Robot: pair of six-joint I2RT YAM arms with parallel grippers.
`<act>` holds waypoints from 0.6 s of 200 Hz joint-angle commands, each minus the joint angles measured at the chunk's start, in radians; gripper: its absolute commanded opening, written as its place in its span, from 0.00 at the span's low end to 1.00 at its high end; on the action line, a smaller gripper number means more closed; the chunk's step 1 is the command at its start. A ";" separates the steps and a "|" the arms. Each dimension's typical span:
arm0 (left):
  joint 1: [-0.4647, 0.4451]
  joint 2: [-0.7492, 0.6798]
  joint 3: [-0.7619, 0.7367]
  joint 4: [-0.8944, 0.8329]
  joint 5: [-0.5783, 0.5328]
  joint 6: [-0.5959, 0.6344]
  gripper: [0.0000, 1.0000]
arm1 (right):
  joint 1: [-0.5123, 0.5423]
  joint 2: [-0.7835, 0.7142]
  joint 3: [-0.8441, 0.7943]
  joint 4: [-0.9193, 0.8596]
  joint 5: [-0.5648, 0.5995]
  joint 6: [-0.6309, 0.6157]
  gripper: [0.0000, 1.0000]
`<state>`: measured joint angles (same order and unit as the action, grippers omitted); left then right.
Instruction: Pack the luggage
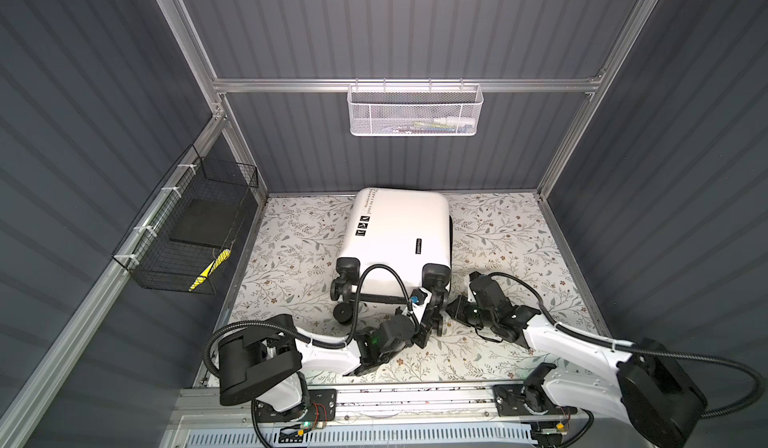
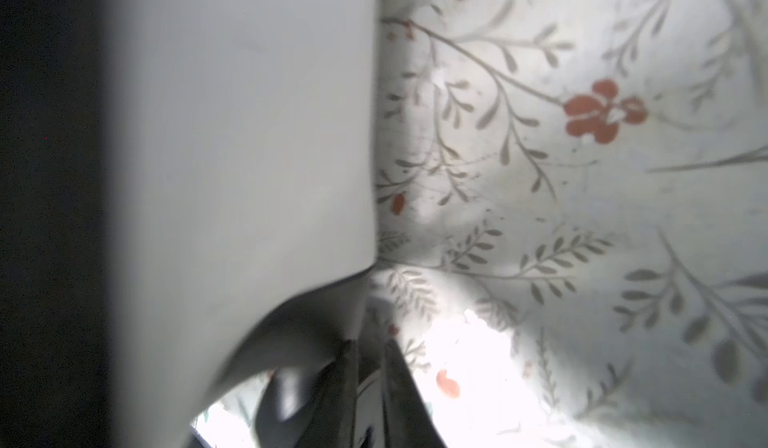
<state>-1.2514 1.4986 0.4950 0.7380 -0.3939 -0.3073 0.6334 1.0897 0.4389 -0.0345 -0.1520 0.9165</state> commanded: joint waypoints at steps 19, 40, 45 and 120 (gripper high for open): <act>-0.021 -0.067 0.004 0.082 0.014 0.060 0.00 | 0.008 -0.235 0.070 -0.236 0.041 -0.089 0.34; -0.021 -0.078 -0.001 0.080 0.007 0.066 0.00 | 0.008 -0.335 0.095 -0.318 0.033 -0.097 0.44; -0.021 -0.079 -0.004 0.078 0.005 0.067 0.00 | 0.010 -0.353 0.101 -0.336 0.029 -0.097 0.47; -0.020 -0.078 -0.010 0.075 -0.007 0.068 0.00 | 0.167 -0.420 0.237 -0.456 0.113 -0.113 0.59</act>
<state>-1.2549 1.4673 0.4793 0.7139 -0.3996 -0.2718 0.7486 0.6693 0.6308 -0.4324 -0.0975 0.8211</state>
